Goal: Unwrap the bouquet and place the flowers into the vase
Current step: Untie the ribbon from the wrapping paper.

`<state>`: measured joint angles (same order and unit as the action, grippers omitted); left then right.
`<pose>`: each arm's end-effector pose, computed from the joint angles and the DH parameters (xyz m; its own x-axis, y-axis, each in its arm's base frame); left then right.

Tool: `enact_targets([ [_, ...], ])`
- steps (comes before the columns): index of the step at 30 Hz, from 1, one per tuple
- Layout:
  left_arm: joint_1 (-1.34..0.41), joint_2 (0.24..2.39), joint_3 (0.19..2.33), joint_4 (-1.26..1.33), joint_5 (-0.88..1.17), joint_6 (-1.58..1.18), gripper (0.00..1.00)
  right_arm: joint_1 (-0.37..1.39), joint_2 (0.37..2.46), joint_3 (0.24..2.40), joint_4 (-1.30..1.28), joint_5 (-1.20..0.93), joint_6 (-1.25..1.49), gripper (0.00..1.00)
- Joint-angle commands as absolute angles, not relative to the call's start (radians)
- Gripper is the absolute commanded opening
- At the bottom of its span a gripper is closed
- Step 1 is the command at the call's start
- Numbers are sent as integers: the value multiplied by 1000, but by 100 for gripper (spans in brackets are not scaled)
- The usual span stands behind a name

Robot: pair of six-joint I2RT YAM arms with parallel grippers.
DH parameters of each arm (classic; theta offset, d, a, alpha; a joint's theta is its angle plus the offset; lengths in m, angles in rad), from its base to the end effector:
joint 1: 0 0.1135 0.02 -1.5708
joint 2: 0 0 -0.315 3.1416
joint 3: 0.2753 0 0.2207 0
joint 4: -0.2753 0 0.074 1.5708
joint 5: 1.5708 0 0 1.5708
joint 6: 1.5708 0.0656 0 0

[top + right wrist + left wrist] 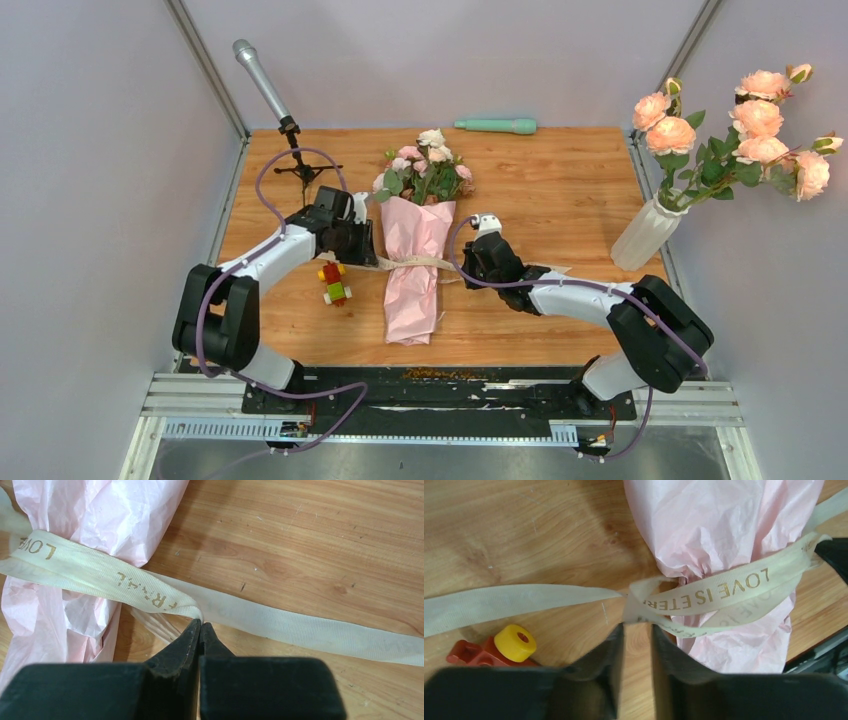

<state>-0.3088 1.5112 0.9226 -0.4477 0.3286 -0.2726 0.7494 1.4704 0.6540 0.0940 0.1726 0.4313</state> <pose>0.2608 -0.1054 0.2428 -0.9092 0.0226 -0.4158 0.2072 0.8907 -0.4046 0.2138 0.1836 0.2216 -0.6808 -0.0709 -0.7290 -0.3216 0.9232 0.2105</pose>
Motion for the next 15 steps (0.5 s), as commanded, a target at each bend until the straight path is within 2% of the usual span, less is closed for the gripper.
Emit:
enact_targets([
  [1,-314,1423,939,-458,329,-229,42,747,1453,656,122,154,411,0],
  [3,-314,1391,962,-476,326,-201,52,747,1442,662,117,141,393,0],
  [8,-372,1311,968,-440,326,-155,62,747,1424,666,108,123,379,0],
  [11,-471,1300,977,-430,285,-92,66,747,1422,663,109,115,382,0],
  [15,-514,1357,1008,-431,341,-81,65,746,1422,655,123,99,394,0],
])
